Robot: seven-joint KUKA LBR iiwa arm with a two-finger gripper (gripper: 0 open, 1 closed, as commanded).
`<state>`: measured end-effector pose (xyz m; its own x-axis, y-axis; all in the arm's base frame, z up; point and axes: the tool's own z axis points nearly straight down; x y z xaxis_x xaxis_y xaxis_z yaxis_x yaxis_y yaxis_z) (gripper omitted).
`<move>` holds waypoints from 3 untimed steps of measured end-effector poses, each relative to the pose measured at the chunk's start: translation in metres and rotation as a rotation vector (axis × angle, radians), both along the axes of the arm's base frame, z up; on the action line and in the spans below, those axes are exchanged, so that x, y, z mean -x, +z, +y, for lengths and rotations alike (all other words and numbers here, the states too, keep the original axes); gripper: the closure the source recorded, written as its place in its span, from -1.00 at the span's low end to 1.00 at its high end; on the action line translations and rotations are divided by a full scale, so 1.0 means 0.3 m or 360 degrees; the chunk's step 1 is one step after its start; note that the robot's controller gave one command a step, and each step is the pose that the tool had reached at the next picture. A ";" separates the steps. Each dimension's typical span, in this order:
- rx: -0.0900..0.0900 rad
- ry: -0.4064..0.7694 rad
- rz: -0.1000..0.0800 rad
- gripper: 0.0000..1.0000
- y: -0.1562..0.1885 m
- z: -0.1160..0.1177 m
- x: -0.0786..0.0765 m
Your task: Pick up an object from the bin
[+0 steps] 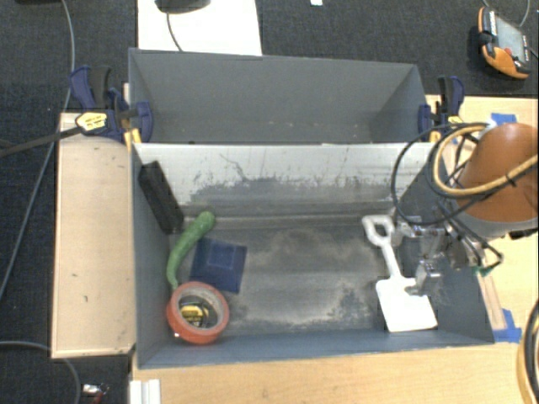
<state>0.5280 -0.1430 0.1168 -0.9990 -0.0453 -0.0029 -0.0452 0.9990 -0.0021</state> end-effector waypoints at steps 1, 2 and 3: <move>0.0003 0.0530 -0.0014 -1.00 -0.002 0.033 -0.180; -0.0001 -0.0043 -0.0007 -1.00 -0.073 0.061 -0.030; 0.0000 0.0416 -0.0006 -1.00 -0.132 0.036 -0.089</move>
Offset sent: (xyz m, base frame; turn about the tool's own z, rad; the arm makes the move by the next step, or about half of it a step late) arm -0.0050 0.0214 -0.0285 0.0654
